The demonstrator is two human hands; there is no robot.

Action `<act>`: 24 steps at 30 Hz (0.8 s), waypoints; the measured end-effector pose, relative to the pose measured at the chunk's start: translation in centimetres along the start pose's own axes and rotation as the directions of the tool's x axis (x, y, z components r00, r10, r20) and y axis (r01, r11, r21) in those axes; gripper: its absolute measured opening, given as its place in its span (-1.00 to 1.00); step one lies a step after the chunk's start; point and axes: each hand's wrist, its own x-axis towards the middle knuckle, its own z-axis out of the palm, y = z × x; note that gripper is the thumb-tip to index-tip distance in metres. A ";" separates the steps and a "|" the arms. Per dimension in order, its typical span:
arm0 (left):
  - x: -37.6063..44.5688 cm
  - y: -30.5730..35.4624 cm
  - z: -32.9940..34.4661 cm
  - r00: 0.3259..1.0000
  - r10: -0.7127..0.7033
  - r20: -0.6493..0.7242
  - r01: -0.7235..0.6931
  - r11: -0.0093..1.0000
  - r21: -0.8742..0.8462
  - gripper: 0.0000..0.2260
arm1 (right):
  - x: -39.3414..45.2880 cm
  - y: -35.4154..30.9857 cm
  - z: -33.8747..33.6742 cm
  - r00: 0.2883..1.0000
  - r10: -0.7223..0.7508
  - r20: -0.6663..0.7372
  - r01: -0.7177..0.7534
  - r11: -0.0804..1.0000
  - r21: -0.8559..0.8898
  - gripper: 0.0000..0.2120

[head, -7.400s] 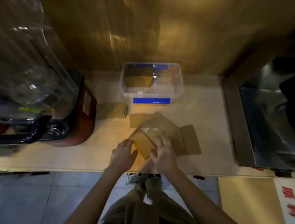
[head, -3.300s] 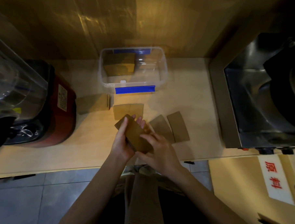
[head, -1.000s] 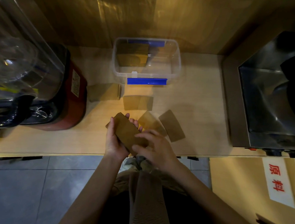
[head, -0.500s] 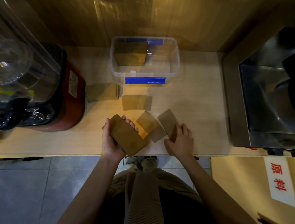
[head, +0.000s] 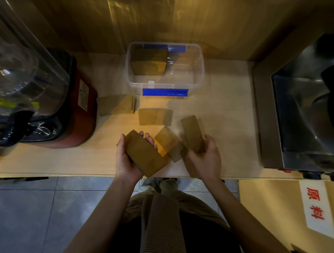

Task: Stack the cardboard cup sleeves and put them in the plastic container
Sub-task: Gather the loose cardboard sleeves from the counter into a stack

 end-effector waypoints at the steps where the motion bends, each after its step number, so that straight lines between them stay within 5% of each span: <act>1: 0.0 0.0 0.0 1.000 0.000 0.002 0.000 1.000 -0.001 -0.43 | -0.5 -1.2 -0.2 0.999 -0.037 0.020 0.035 0.996 0.080 -0.41; 4: 0.0 0.0 0.2 1.000 0.000 0.010 -0.001 1.000 0.011 -0.34 | -2.7 -4.8 -0.5 0.969 -0.219 0.113 0.186 0.950 0.249 -0.51; 9: -0.2 0.2 0.4 0.998 0.029 0.062 -0.034 0.995 0.093 -0.26 | -5.1 -7.7 1.1 0.834 -0.503 0.228 0.515 0.857 0.008 -0.49; 13: -0.1 0.5 0.3 0.986 0.030 0.164 -0.031 1.000 0.004 -0.32 | -5.6 -8.3 2.1 0.770 -0.563 0.302 0.617 0.777 -0.125 -0.51; 24: 0.4 1.5 0.1 0.990 0.092 0.109 -0.091 0.996 -0.010 -0.24 | -4.2 -8.6 2.9 0.675 -0.589 0.444 0.716 0.669 -0.201 -0.52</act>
